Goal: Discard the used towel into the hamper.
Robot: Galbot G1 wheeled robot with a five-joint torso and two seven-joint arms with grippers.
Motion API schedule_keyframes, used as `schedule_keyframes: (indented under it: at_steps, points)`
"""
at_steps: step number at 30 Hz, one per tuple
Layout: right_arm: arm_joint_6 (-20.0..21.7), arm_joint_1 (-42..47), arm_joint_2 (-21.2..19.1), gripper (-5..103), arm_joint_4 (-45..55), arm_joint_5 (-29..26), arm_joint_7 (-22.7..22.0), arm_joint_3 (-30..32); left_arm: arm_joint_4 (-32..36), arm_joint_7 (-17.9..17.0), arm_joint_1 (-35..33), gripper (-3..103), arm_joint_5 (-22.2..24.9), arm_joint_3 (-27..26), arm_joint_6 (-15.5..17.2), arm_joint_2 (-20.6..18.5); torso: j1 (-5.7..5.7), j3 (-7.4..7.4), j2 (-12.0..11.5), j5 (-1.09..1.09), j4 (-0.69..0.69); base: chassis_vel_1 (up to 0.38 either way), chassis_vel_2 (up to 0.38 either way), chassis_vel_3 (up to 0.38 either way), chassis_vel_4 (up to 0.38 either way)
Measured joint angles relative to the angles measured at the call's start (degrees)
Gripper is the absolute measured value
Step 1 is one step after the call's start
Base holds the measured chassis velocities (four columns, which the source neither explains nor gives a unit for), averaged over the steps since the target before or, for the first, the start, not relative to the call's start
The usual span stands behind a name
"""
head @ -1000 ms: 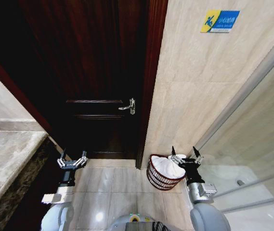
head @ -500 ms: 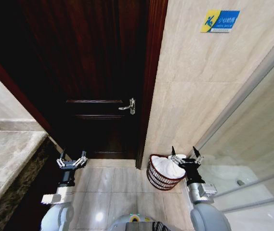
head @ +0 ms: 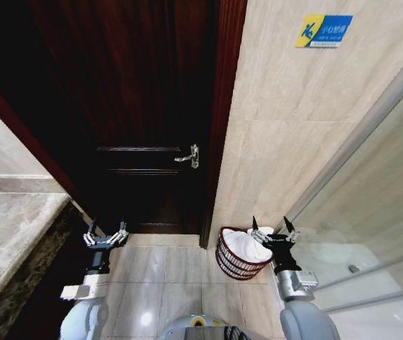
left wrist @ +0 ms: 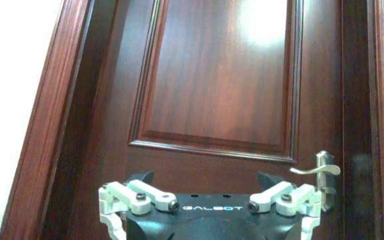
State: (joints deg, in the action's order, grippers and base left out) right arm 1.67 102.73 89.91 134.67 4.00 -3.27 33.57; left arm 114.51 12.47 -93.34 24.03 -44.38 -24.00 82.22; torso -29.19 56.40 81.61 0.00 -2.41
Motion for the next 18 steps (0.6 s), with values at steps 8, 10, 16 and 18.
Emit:
schedule_keyframes:
  at_steps: [8,10,16,18]
  points:
    - [-0.6,0.6,0.1,100,0.0,0.1,-0.1,0.0,0.1,0.0,0.0,100,-0.5,0.2,0.2,0.0,0.02,0.0,0.0,0.0,0.0,0.027,-0.029,-0.025,0.023]
    - [-0.6,0.6,0.1,100,0.0,0.1,-0.1,0.0,0.1,0.1,0.0,100,-1.0,0.3,0.2,0.1,0.02,-0.01,0.0,0.0,0.0,0.014,-0.034,-0.023,0.022]
    - [-0.5,0.3,0.0,100,0.0,0.2,-0.2,0.0,0.1,0.3,0.0,100,-1.7,0.3,0.7,0.1,0.01,0.0,0.0,0.0,-0.01,0.01,-0.023,-0.016,0.011]
    - [-0.5,0.3,0.0,100,0.0,0.2,-0.2,0.0,0.1,0.3,0.0,100,-1.8,0.3,0.7,0.1,0.01,0.0,0.0,0.0,-0.01,0.0,0.0,0.0,0.0]
